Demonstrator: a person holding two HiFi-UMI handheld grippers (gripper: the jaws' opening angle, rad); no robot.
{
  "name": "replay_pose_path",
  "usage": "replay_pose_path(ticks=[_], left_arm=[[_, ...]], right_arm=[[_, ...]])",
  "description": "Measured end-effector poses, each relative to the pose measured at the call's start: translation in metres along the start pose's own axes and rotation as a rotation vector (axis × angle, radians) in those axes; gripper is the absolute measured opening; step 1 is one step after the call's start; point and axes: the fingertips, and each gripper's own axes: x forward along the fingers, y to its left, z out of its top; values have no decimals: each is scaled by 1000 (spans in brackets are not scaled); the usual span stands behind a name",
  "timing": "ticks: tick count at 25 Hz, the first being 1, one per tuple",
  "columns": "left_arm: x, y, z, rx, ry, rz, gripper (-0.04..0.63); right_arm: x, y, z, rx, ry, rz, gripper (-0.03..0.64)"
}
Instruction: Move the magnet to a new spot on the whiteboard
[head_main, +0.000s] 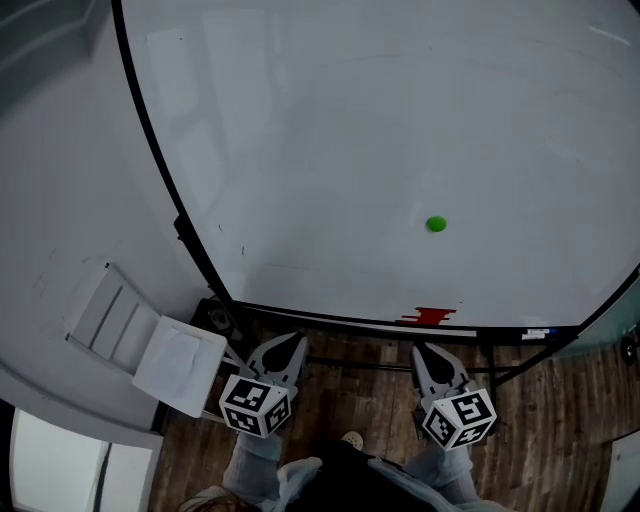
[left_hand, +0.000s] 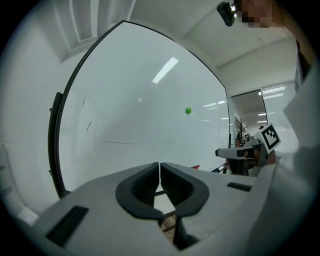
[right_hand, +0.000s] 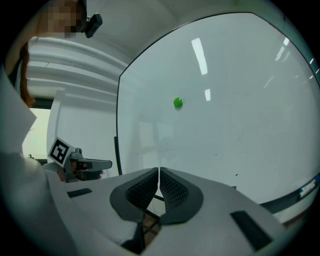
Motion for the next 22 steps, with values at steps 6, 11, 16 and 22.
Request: replay_pose_path(ticks=[6, 11, 16, 22], left_arm=[[-8, -2, -8, 9, 16, -1, 15], [-10, -3, -8, 7, 12, 6, 14], [-9, -6, -11, 2, 13, -3, 14], [-8, -6, -12, 7, 15, -5, 14]], right_arm=[[-10, -4, -4, -3, -4, -47, 33], [-14, -4, -7, 3, 0, -50, 34], [-16, -2, -11, 2, 18, -44, 31], [-17, -1, -14, 6, 25, -48, 31]])
